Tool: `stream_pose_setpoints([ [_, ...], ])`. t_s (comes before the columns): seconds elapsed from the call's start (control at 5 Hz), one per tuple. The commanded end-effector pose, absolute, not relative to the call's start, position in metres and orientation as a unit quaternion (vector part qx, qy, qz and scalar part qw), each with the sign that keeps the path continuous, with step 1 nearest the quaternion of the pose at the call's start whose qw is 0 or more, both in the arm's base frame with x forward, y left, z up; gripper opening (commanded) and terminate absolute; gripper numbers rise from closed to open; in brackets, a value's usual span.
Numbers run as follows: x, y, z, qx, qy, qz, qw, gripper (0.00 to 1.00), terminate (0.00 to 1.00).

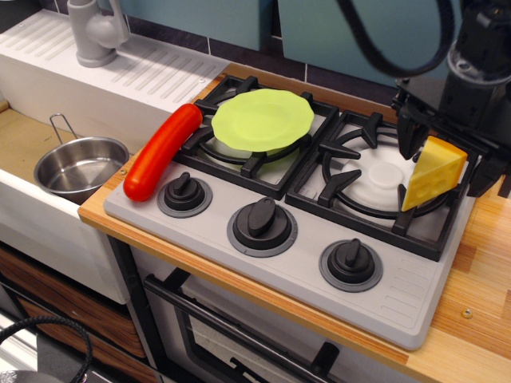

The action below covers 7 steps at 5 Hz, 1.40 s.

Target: Put cheese on plate and sausage in pot or pan in sink

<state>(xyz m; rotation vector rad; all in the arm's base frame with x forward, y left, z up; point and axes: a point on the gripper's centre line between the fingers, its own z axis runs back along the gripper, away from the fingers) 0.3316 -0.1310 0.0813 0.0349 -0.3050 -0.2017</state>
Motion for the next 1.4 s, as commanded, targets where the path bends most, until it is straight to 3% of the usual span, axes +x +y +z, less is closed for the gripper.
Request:
stream_pose_setpoints([
  [0.0,0.341,-0.125,0.089,0.023,-0.198,-0.101,0.975,1.00,0.00],
  [0.4,0.341,-0.131,0.070,0.020,-0.212,-0.092,0.973,1.00,0.00],
  [0.8,0.345,-0.138,0.060,0.008,-0.201,-0.084,0.976,1.00,0.00],
  [1.0,0.346,-0.142,0.058,0.007,-0.185,-0.077,0.980,0.00,0.00],
  [1.2,0.345,-0.142,0.061,0.011,-0.177,-0.081,0.981,0.00,0.00],
])
